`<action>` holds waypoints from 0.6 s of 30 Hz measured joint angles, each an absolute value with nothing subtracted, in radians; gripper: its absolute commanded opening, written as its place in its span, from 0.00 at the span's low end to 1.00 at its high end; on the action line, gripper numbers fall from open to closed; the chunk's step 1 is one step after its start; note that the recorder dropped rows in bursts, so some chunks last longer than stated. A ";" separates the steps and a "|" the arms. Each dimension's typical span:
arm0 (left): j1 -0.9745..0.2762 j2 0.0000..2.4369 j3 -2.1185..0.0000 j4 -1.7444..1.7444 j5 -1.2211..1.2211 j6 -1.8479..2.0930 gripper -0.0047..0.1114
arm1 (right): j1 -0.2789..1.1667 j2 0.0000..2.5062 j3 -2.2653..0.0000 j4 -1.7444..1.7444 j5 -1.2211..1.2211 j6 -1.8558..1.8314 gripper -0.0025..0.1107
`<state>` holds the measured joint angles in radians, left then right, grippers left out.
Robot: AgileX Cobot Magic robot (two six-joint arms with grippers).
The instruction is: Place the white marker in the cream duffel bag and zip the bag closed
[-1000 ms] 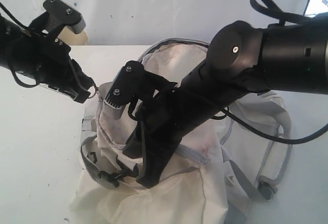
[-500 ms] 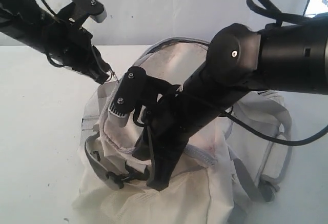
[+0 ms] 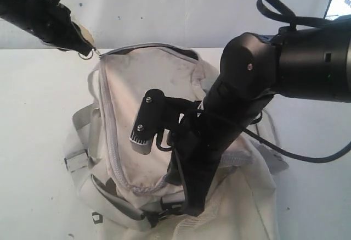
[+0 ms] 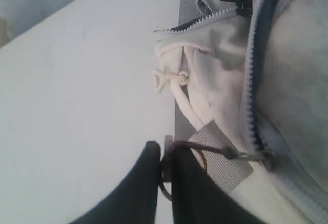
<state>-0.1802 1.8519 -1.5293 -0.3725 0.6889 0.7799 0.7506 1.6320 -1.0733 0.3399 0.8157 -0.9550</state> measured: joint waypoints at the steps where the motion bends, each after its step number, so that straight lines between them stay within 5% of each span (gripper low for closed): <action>1: -0.157 1.852 -1.529 -0.375 0.710 0.768 0.04 | 0.751 1.632 -1.073 0.327 0.821 -0.953 0.02; 18: 0.020 1.814 -1.529 -0.422 0.953 0.615 0.04 | 0.563 1.632 -1.073 0.192 0.817 -0.844 0.02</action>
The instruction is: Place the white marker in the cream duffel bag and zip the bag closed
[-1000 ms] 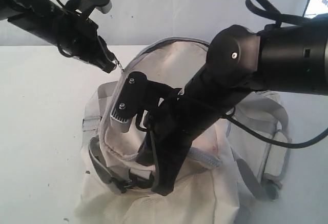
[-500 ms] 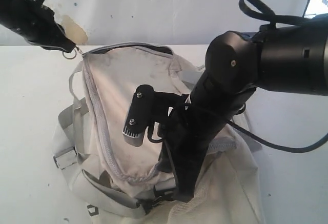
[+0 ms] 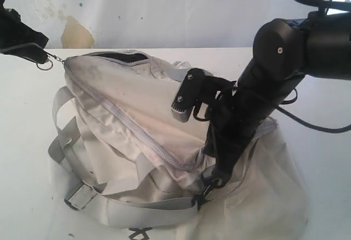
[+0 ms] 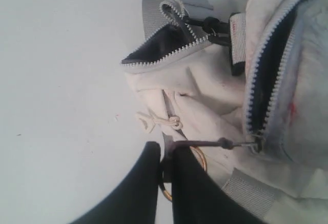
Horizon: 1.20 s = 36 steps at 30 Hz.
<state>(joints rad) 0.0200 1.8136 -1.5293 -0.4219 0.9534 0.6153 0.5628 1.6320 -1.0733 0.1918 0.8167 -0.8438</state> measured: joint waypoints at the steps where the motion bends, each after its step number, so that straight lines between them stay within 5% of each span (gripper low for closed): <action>1: 0.020 1.806 -1.529 -0.424 0.964 0.609 0.04 | 0.547 1.632 -1.073 0.194 0.808 -0.844 0.02; 13: 0.029 1.636 -1.250 -0.432 0.825 0.533 0.04 | 0.449 1.636 -1.131 0.199 0.726 -0.856 0.02; 28: 0.046 1.360 -1.012 -0.393 0.732 0.504 0.04 | 0.400 1.638 -1.202 0.479 1.003 -1.087 0.03; 31: 0.049 1.364 -1.012 -0.419 0.730 0.556 0.04 | 0.400 1.638 -1.202 0.495 1.003 -1.027 0.12; 36: 0.051 1.374 -1.008 -0.538 0.728 0.721 0.04 | 0.391 1.638 -1.202 0.498 1.020 -0.956 0.44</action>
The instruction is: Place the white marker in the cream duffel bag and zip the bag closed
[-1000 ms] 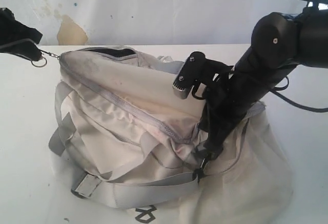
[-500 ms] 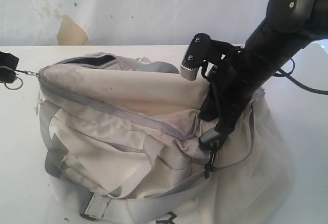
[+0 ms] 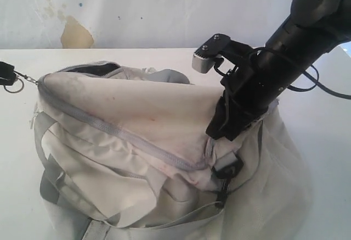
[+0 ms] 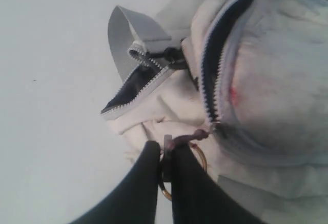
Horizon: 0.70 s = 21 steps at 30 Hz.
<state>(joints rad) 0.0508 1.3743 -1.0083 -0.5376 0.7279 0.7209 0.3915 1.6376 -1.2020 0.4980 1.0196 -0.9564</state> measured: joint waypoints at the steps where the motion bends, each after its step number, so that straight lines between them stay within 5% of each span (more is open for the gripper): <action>1: 0.051 1.378 -1.006 -0.558 0.728 0.744 0.04 | 0.389 1.638 -1.202 0.498 1.022 -0.946 0.50; 4: 0.051 1.378 -1.006 -0.620 0.728 0.817 0.04 | 0.389 1.638 -1.204 0.498 1.021 -0.906 0.57; 21: 0.058 1.428 -1.006 -0.886 0.732 1.014 0.04 | 0.532 1.592 -1.234 0.646 0.845 -0.699 0.52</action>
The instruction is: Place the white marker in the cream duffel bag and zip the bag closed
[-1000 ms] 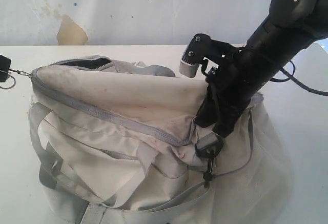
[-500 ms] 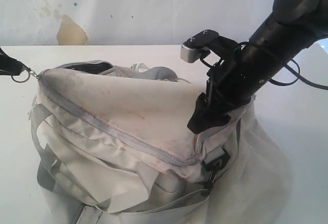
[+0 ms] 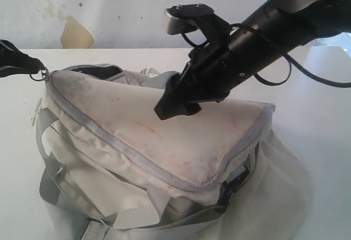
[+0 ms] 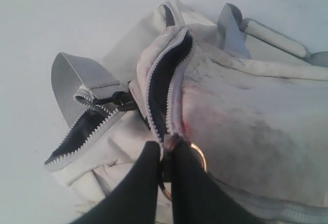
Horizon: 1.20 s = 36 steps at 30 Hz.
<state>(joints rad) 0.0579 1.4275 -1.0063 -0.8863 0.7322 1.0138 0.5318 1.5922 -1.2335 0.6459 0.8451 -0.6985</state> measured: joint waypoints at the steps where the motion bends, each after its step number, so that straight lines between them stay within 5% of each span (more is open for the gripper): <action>1: 0.058 1.428 -1.006 -0.891 0.732 1.017 0.04 | 0.556 1.592 -1.234 0.650 0.800 -0.699 0.53; 8: 0.058 1.428 -1.006 -0.969 0.743 1.024 0.04 | 0.673 1.610 -1.234 0.667 0.568 -0.724 0.60; 36: 0.058 1.428 -1.006 -1.027 0.791 1.024 0.04 | 0.954 1.857 -1.234 0.676 0.000 -0.751 0.60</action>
